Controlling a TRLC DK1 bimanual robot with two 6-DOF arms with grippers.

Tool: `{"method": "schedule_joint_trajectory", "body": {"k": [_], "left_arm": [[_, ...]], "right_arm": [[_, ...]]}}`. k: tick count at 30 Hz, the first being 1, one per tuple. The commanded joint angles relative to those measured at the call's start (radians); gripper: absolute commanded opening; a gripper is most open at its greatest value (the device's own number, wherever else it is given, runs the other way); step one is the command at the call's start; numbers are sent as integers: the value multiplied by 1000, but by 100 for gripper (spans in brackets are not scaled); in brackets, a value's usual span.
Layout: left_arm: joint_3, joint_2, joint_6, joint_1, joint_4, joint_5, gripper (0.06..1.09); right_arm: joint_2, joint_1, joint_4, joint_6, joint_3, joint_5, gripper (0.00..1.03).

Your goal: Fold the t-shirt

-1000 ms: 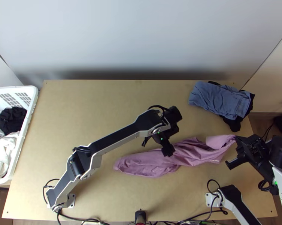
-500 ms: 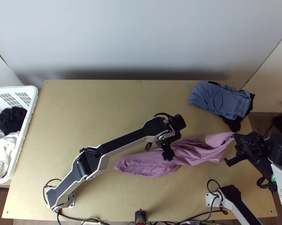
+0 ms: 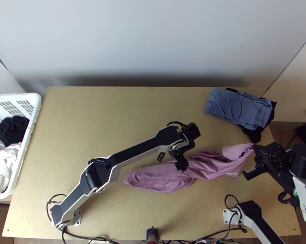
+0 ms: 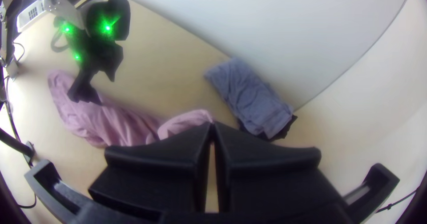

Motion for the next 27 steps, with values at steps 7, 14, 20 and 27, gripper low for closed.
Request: {"method": "schedule_joint_trajectory", "body": {"k": [7,14,20,27], "left_arm": [[6,17,-3,15,10,-5,102],[31,19,-1,22,18,-5,102],[32,20,-1,31,18,-5,102],[32,28,2,43,30,-13,102]], "right_arm": [[1,0,13,0,-17,-1,3],[1,0,30,3,-29,-1,3],[3,0,35,3,-30,-1,3],[7,0,41,3,-32,-1,3]]}}
